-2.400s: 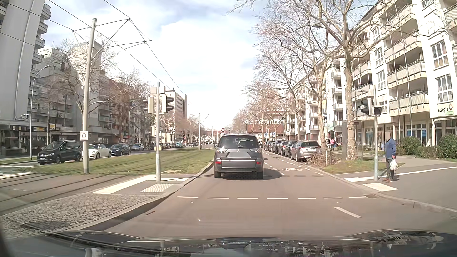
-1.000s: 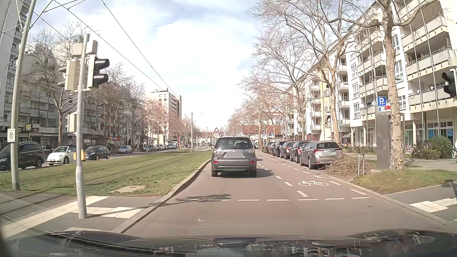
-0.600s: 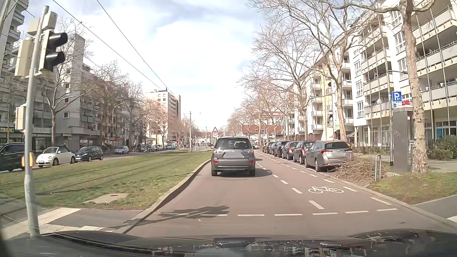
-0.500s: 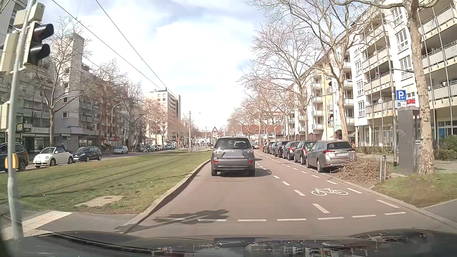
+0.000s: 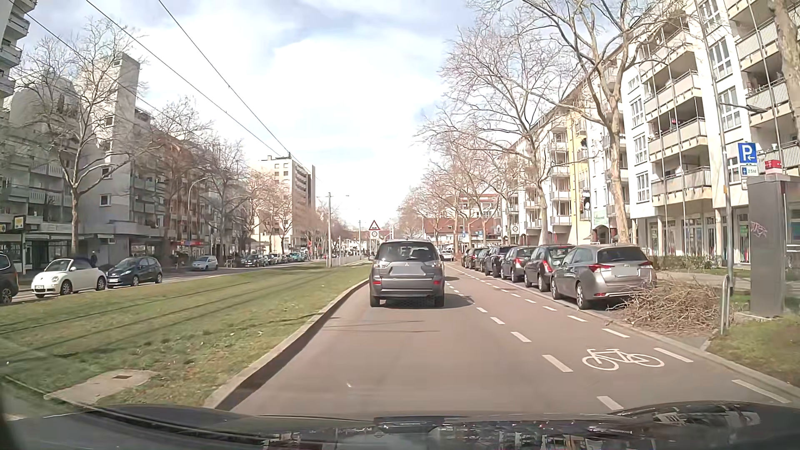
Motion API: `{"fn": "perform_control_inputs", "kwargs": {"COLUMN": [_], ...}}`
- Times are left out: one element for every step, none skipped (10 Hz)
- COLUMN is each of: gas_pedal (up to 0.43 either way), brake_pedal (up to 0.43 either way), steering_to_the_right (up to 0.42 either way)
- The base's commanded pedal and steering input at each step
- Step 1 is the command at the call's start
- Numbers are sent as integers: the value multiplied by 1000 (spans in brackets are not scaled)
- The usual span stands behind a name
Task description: Follow the waypoints while adhering to traffic rules and regulations
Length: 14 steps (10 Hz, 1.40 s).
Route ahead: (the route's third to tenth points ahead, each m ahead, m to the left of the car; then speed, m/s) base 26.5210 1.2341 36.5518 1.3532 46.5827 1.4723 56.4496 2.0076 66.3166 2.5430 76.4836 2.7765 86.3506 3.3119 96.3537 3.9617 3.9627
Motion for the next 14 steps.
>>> {"fn": "perform_control_inputs", "kwargs": {"gas_pedal": [47, 47, 47, 47, 39, 39, 20, 20, 20, 8, 0, 0, 0, 0], "brake_pedal": [0, 0, 0, 0, 0, 0, 0, 0, 0, 0, 0, 0, 0, 0], "steering_to_the_right": [-3, -3, -4, -4, -3, -4, -4, -4, -4, -3, -3, -4, -3, -4]}}
